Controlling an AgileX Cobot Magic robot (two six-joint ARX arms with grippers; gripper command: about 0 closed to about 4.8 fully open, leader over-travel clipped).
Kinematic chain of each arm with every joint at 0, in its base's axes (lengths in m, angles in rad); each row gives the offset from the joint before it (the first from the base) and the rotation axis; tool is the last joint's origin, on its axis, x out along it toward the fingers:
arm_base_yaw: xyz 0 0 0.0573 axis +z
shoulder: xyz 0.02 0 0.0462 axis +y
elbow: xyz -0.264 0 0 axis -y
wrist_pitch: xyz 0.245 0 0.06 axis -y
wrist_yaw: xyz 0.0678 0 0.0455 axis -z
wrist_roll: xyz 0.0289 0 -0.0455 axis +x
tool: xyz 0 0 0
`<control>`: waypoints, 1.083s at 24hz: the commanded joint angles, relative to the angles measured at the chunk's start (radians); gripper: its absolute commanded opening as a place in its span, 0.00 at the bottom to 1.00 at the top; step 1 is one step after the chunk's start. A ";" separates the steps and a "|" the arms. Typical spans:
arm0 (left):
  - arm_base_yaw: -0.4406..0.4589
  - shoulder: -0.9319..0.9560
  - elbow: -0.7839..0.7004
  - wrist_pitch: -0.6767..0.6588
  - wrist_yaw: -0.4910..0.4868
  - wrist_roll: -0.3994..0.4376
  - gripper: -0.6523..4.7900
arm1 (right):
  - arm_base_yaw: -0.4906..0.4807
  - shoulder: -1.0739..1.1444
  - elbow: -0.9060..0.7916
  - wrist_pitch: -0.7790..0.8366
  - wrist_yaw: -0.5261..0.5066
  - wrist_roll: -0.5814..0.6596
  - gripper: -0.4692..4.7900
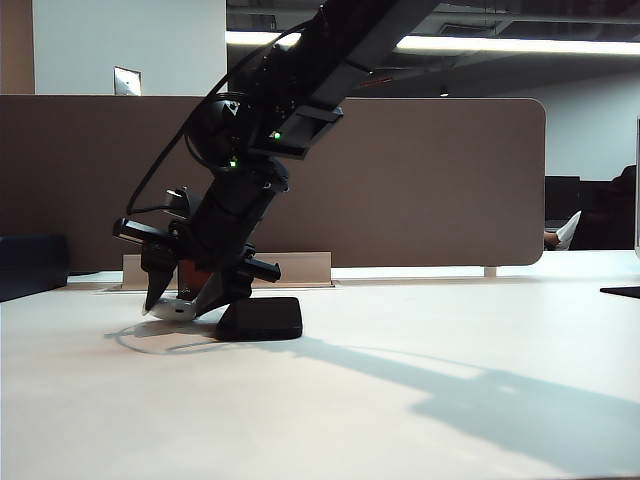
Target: Find the wireless headphone case on the desktop and place it on the left side of the phone.
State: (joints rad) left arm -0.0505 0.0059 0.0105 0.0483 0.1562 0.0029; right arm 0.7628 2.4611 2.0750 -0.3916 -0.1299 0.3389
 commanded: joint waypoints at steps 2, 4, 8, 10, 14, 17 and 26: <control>0.002 0.001 0.003 0.013 0.001 -0.003 0.11 | 0.004 0.004 0.000 -0.032 0.005 -0.002 0.63; 0.002 0.001 0.003 0.013 0.001 -0.003 0.11 | 0.004 0.003 0.000 -0.034 0.005 -0.001 0.69; 0.002 0.001 0.003 0.013 0.001 -0.003 0.11 | 0.000 -0.018 0.002 -0.035 0.006 -0.002 0.69; 0.002 0.001 0.003 0.013 0.001 -0.003 0.11 | -0.002 -0.030 0.003 -0.034 0.012 -0.003 0.69; 0.002 0.000 0.003 0.013 0.001 -0.003 0.11 | -0.014 -0.087 0.003 -0.039 0.039 -0.025 0.69; 0.002 0.000 0.003 0.013 0.001 -0.003 0.11 | -0.018 -0.120 0.003 -0.043 0.058 -0.037 0.68; 0.002 0.000 0.003 0.013 0.001 -0.003 0.11 | -0.061 -0.251 0.003 -0.088 0.080 -0.122 0.54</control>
State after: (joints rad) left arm -0.0505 0.0059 0.0105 0.0486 0.1558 0.0025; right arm 0.7135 2.2417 2.0731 -0.4732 -0.0574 0.2432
